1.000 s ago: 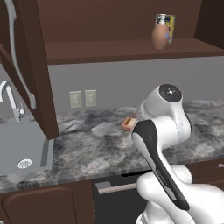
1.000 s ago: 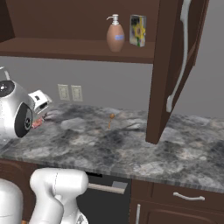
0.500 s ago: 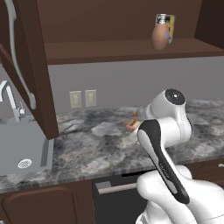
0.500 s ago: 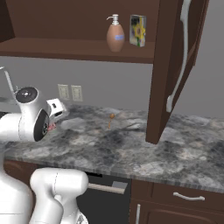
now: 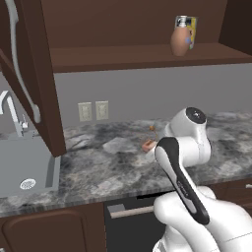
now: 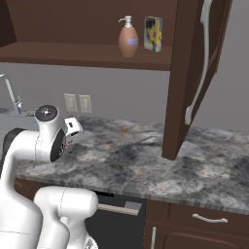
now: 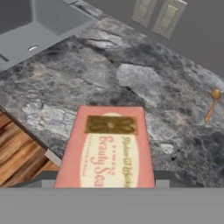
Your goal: Pick the bar soap and soap dispenser from the cabinet and place them on the counter.
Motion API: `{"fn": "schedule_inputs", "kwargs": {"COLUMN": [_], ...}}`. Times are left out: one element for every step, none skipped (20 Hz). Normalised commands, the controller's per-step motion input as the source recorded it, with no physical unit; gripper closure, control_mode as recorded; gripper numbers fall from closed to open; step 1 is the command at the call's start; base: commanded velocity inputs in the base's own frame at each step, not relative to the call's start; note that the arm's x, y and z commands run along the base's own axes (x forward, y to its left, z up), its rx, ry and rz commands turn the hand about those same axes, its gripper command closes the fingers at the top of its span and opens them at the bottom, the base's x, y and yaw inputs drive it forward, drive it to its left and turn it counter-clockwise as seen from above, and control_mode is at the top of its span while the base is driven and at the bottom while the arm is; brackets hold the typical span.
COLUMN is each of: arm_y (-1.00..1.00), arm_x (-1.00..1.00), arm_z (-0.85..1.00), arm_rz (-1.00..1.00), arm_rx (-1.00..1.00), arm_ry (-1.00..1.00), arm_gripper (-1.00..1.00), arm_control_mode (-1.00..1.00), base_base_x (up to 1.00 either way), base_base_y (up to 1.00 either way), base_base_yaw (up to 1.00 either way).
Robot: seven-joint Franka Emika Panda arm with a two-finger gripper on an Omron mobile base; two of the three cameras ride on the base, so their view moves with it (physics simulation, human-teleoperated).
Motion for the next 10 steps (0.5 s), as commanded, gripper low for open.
{"fn": "schedule_inputs", "kwargs": {"arm_y": [0.01,0.0,0.0,0.0,0.0,0.0,0.0,0.0,0.0,0.0], "arm_x": [0.36,0.39,0.42,0.44,0.43,0.41,0.41,0.39,0.38,0.42], "arm_z": [-0.34,-0.34,-0.34,-0.36,-0.37,-0.36,-0.36,-0.35,-0.37,-0.42], "arm_rz": [-0.06,-0.07,-0.06,-0.06,-0.06,-0.06,-0.06,-0.06,-0.05,-0.06], "arm_rx": [0.0,0.0,0.0,0.0,0.0,0.0,0.0,0.0,0.0,0.0], "arm_ry": [0.03,0.05,0.06,0.07,0.07,0.06,0.06,0.05,0.05,0.06], "arm_gripper": [1.0,1.0,1.0,1.0,1.0,1.0,1.0,1.0,1.0,1.0], "arm_control_mode": [-1.0,-1.0,-1.0,-1.0,-1.0,-1.0,-1.0,-1.0,-1.0,-1.0], "base_base_x": [0.0,0.0,0.0,0.0,0.0,0.0,0.0,0.0,0.0,0.0], "base_base_y": [0.0,0.0,0.0,0.0,0.0,0.0,0.0,0.0,0.0,0.0], "base_base_yaw": [0.0,0.0,0.0,0.0,0.0,0.0,0.0,0.0,0.0,0.0]}}
